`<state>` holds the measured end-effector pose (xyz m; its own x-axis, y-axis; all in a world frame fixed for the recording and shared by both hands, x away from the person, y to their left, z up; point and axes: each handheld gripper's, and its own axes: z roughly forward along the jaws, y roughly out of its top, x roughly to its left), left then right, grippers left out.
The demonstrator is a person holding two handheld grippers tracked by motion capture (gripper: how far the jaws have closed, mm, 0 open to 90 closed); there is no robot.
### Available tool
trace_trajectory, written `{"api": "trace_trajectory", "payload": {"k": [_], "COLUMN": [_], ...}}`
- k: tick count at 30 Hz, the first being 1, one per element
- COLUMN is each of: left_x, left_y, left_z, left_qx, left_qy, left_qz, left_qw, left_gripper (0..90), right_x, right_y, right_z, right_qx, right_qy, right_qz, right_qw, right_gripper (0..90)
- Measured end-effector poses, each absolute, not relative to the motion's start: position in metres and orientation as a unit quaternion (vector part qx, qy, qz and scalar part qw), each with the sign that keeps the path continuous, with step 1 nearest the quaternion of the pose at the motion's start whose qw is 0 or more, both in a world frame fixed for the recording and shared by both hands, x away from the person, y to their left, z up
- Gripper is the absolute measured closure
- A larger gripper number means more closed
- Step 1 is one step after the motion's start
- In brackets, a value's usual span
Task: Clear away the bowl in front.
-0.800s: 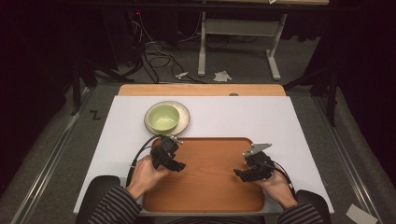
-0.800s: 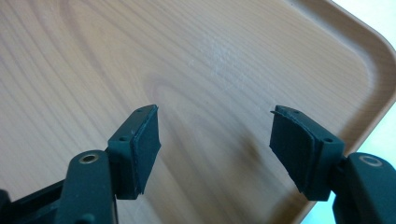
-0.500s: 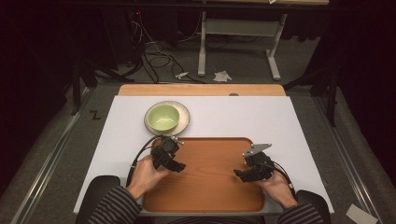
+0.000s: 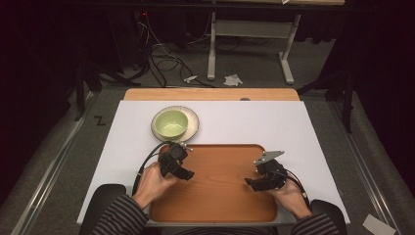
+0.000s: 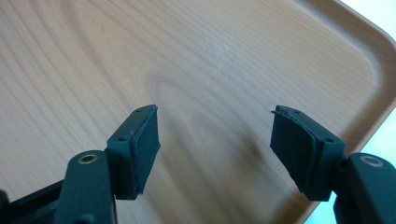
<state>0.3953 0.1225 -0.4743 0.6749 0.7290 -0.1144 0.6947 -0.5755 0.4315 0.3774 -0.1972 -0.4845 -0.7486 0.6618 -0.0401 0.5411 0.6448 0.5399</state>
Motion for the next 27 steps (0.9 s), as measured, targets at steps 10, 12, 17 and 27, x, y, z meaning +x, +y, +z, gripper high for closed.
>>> {"api": "trace_trajectory", "payload": {"k": [10, 12, 17, 27], "left_x": [0.395, 0.394, 0.396, 0.404], "left_y": [0.125, 0.124, 0.120, 0.127], "left_z": [-0.469, -0.467, -0.468, -0.459], "left_qx": [0.884, 0.883, 0.884, 0.881], "left_qy": [0.397, 0.396, 0.404, 0.398], "left_qz": [0.043, 0.052, 0.054, 0.072], "left_qw": [0.242, 0.246, 0.229, 0.246], "left_gripper": [37.3, 37.8, 38.1, 40.4], "right_x": [0.378, 0.378, 0.378, 0.377], "right_y": [-0.197, -0.198, -0.197, -0.196], "right_z": [-0.485, -0.484, -0.484, -0.485], "right_qx": [0.337, 0.335, 0.336, 0.328], "right_qy": [0.898, 0.898, 0.898, 0.901], "right_qz": [0.257, 0.259, 0.259, 0.257], "right_qw": [0.117, 0.121, 0.119, 0.122], "right_gripper": [33.9, 33.9, 33.9, 33.9]}}
